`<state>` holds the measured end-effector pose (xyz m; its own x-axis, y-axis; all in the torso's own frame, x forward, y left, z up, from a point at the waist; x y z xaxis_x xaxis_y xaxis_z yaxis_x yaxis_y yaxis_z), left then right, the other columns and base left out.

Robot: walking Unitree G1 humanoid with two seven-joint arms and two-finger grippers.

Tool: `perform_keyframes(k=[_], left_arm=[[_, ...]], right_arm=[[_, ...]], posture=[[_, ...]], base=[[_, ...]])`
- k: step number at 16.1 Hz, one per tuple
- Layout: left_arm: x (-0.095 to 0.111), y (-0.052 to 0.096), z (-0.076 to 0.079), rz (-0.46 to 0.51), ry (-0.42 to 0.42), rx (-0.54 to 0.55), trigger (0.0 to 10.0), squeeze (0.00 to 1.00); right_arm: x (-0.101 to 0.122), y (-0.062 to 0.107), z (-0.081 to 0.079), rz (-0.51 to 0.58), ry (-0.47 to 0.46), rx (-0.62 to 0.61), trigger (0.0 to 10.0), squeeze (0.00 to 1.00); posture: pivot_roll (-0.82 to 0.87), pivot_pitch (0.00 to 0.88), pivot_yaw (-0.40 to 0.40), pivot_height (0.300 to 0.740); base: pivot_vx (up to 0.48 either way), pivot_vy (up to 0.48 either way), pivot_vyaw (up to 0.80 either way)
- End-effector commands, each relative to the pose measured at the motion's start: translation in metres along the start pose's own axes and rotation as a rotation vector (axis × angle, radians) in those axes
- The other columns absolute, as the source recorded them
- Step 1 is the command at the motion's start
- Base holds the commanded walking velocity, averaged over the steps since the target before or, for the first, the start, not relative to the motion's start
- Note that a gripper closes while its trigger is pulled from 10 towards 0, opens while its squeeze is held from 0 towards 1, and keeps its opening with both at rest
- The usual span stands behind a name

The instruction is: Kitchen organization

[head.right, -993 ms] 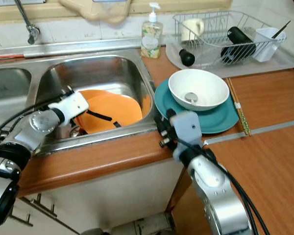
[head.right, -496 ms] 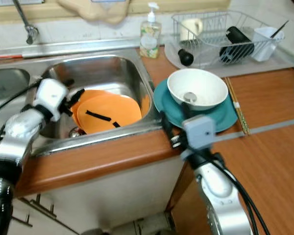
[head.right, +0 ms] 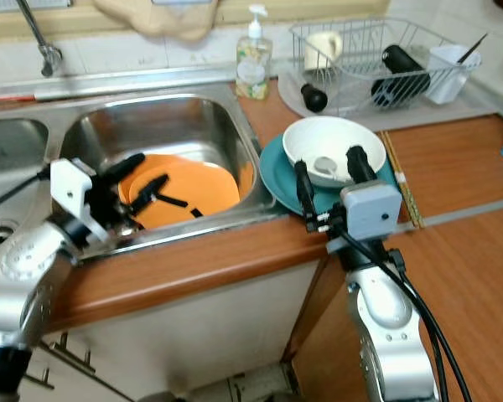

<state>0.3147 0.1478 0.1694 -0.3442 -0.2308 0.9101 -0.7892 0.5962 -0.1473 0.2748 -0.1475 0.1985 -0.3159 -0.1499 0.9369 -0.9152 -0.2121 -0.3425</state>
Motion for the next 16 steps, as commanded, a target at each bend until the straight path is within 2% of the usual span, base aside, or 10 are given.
perform_keyframes(k=[1, 4, 6, 7, 8, 9, 10, 12, 16], left_arm=[[0.008, 0.0, 0.009, 0.012, 0.033, -0.04, 10.0, 0.0], [0.015, 0.003, 0.026, 0.024, 0.09, -0.108, 10.0, 0.0], [0.017, 0.007, 0.044, 0.024, 0.13, -0.159, 10.0, 0.0], [0.016, 0.008, 0.047, 0.019, 0.135, -0.168, 10.0, 0.0], [0.016, 0.01, 0.053, 0.004, 0.146, -0.187, 10.0, 0.0], [0.017, 0.011, 0.056, 0.001, 0.153, -0.194, 10.0, 0.0], [0.017, 0.011, 0.058, 0.0, 0.16, -0.202, 10.0, 0.0], [0.019, 0.01, 0.066, -0.005, 0.164, -0.237, 10.0, 0.0], [0.018, 0.009, 0.071, -0.015, 0.165, -0.25, 10.0, 0.0]], right_arm=[[0.006, -0.002, 0.0, 0.036, 0.004, -0.002, 10.0, 0.0], [0.013, 0.0, 0.009, 0.072, -0.004, -0.075, 10.0, 0.0], [0.005, 0.004, 0.02, 0.036, -0.042, -0.119, 10.0, 0.0], [0.003, 0.006, 0.021, 0.024, -0.047, -0.12, 10.0, 0.0], [-0.007, 0.008, 0.02, -0.023, -0.077, -0.098, 8.5, 0.0], [-0.013, 0.009, 0.019, -0.053, -0.088, -0.084, 3.8, 0.0], [-0.018, 0.008, 0.018, -0.068, -0.099, -0.076, 0.0, 0.0], [-0.026, 0.003, 0.018, -0.093, -0.148, -0.085, 0.0, 0.0], [-0.029, -0.002, 0.017, -0.105, -0.183, -0.081, 0.0, 0.0]], posture=[[-0.06, 0.0, 0.015, 0.74], [-0.06, 0.0, 0.026, 0.74], [-0.06, 0.0, 0.027, 0.74], [-0.06, 0.0, 0.027, 0.74], [-0.06, 0.0, 0.022, 0.74], [-0.06, 0.0, 0.022, 0.74], [-0.06, 0.0, 0.02, 0.74], [-0.06, 0.0, 0.012, 0.74], [-0.06, 0.0, 0.008, 0.74]], base=[[0.0, 0.0, 0.0], [0.0, 0.0, 0.0], [0.0, 0.0, 0.0], [0.0, 0.0, 0.0], [0.0, 0.0, 0.0], [0.0, 0.0, 0.0], [0.0, 0.0, 0.0], [0.0, 0.0, 0.0], [0.0, 0.0, 0.0]])
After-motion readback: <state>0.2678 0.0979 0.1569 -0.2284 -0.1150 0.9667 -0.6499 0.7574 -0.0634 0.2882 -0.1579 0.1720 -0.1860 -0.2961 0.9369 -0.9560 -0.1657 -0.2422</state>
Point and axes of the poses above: a point about 5 cm out from each wrist's last joint towards the gripper, its own y axis pointing back from the gripper into the wrist, its own x axis along the axis of the wrist's last joint, z = x × y, the point moved 4 cm from there along -y, pointing out of the wrist towards the gripper, and after that the axes turned 14 degrees about -y, right-handed, at the moved point
